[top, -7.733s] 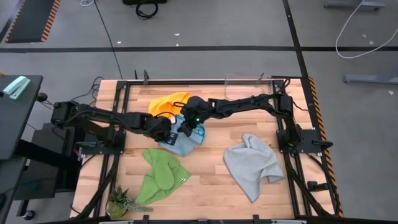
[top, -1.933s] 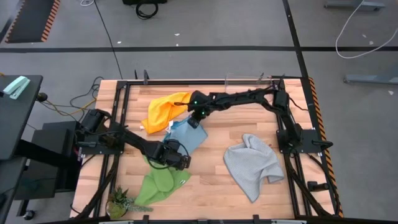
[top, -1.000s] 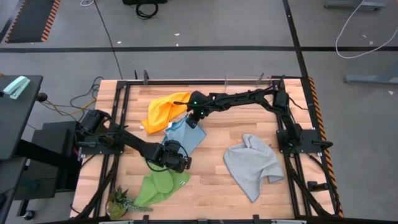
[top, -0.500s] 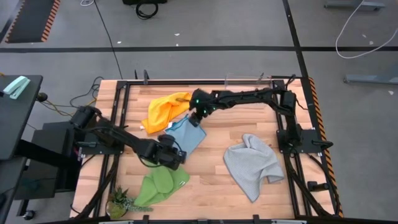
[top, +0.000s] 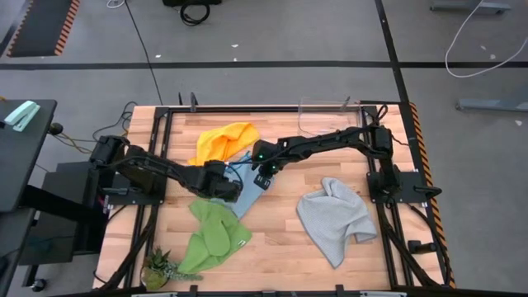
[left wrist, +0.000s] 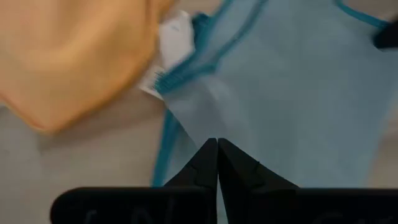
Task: Fold microfiber towels
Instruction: Fold the blue microfiber cloth
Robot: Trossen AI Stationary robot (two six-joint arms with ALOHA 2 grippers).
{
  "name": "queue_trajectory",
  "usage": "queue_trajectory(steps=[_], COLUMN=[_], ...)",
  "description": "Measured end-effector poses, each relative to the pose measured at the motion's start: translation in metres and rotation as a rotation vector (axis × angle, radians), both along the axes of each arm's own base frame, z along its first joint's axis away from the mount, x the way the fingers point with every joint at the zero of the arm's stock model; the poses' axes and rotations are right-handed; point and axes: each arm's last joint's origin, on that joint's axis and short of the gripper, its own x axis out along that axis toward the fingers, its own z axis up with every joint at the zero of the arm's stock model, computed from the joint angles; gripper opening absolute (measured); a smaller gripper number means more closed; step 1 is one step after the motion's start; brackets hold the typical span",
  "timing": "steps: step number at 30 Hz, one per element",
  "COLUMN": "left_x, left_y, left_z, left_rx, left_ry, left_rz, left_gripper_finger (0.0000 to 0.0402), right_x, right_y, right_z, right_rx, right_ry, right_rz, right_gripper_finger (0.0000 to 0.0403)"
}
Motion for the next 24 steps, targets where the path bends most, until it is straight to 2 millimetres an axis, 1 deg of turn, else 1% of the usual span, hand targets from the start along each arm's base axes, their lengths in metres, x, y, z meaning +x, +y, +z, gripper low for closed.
queue_trajectory(steps=[3,6,7,11,18,22,24], left_x=[0.002,0.004,0.003,0.004,0.003,-0.001,-0.004], left_y=[0.01,0.018,0.021,0.031,0.046,0.052,0.052], left_z=[-0.001,-0.001,-0.001,-0.001,0.002,0.012,0.021], left_rx=[0.006,0.012,0.014,0.008,-0.044,-0.091,-0.098], left_ry=[0.008,0.017,0.023,0.042,0.062,0.033,0.003], left_rz=[0.012,0.015,0.017,0.014,-0.007,-0.025,-0.044], left_gripper_finger=[0.0012,0.0013,0.0014,0.0021,0.0041,0.0066,0.008], right_x=[-0.007,-0.015,-0.016,-0.018,-0.016,-0.015,-0.015], right_y=[-0.002,-0.002,-0.003,0.001,0.004,0.005,0.005], right_z=[-0.012,-0.024,-0.026,-0.029,-0.029,-0.029,-0.028], right_rx=[0.014,0.038,0.043,0.056,0.103,0.11,0.108], right_ry=[0.021,0.061,0.062,0.062,0.037,0.032,0.031], right_rz=[-0.026,-0.066,-0.072,-0.081,-0.059,-0.051,-0.048], right_gripper_finger=[0.0005,0.0006,0.0006,0.0004,0.0025,0.0035,0.004])
